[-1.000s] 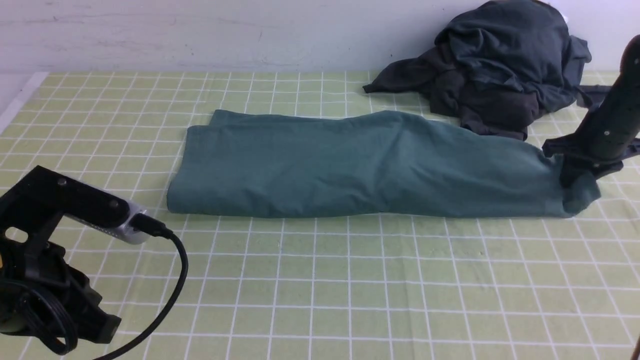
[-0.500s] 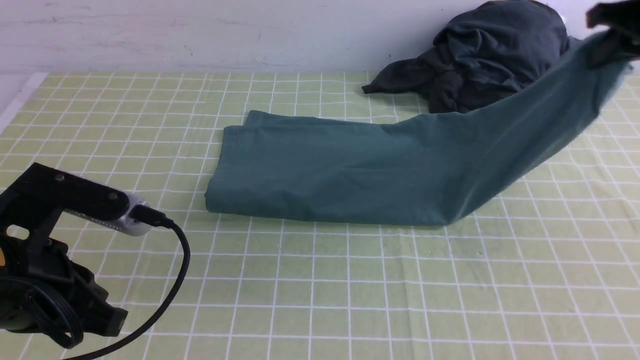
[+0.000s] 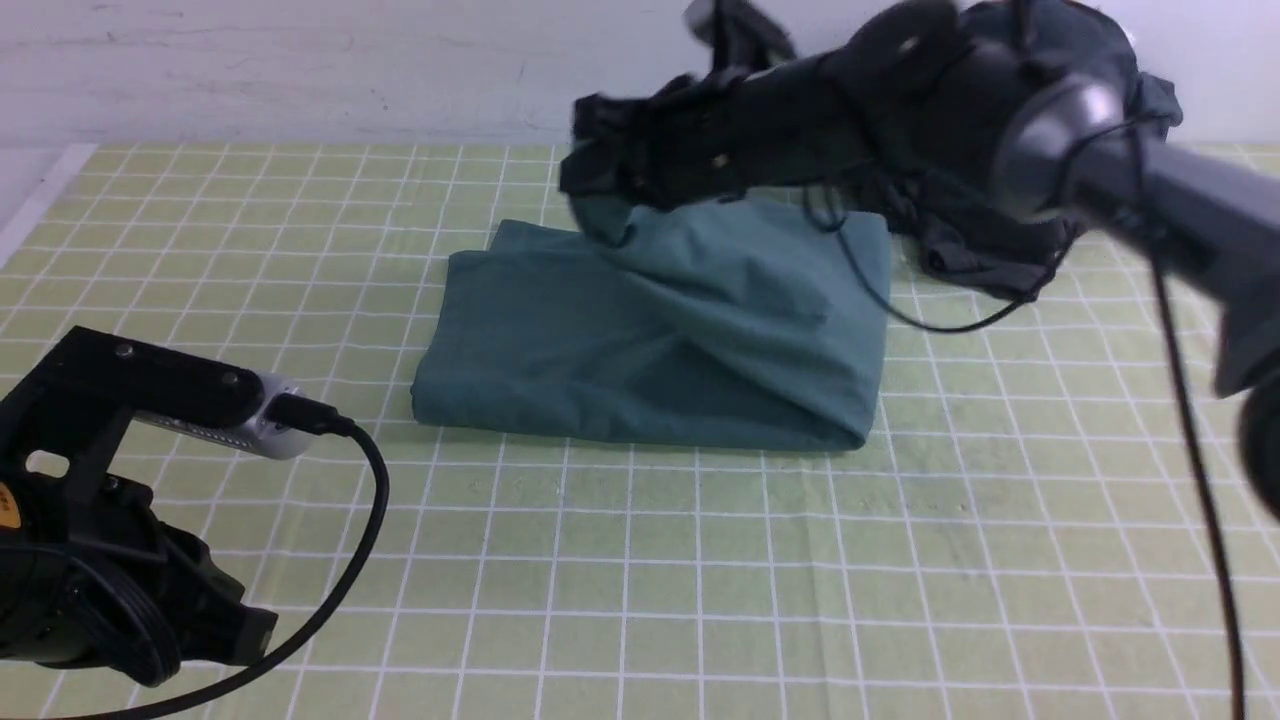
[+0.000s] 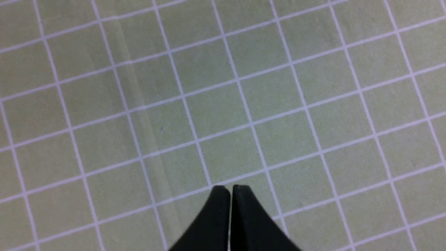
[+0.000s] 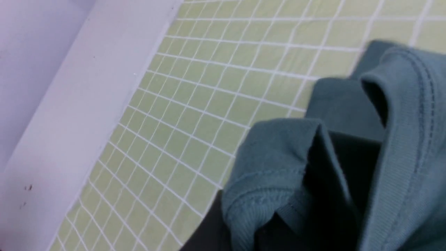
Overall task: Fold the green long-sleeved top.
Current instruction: Use the right arm to drag the right edge of the fabric to the left and folds it over the left edge
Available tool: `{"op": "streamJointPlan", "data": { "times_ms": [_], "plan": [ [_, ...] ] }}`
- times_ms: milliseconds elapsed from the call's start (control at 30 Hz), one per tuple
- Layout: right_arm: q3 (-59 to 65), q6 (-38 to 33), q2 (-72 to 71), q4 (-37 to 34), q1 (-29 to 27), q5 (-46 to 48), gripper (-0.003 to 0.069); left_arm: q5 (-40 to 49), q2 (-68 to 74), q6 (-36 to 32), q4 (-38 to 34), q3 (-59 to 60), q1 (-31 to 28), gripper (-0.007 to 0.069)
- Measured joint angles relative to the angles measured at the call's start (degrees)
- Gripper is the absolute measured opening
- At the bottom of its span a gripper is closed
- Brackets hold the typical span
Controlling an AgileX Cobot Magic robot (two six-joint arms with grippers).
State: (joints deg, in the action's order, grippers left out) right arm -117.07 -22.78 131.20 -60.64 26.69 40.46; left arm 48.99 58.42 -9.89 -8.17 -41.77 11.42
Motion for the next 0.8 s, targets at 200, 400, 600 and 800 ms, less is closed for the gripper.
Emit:
{"op": "streamJointPlan", "data": {
  "times_ms": [200,400,600,800],
  "plan": [
    [-12.44,-2.13,10.05,-6.61,2.85,-2.96,0.0163,-1.69,0.0,0.0,-0.04,0.0,0.0,-0.0003],
    [-25.07,-2.57,16.92,-3.61,3.14,2.15,0.0382,-2.49,0.0,0.0,-0.17,0.0,0.0,-0.0003],
    [-31.86,-2.5,17.05,7.04,1.5,13.08,0.0402,-2.31,0.0,0.0,-0.17,0.0,0.0,-0.0003],
    [-37.94,3.52,16.67,17.61,1.28,20.5,0.0328,-2.64,0.0,-0.05,-0.12,0.0,0.0,-0.0003]
  ]
}}
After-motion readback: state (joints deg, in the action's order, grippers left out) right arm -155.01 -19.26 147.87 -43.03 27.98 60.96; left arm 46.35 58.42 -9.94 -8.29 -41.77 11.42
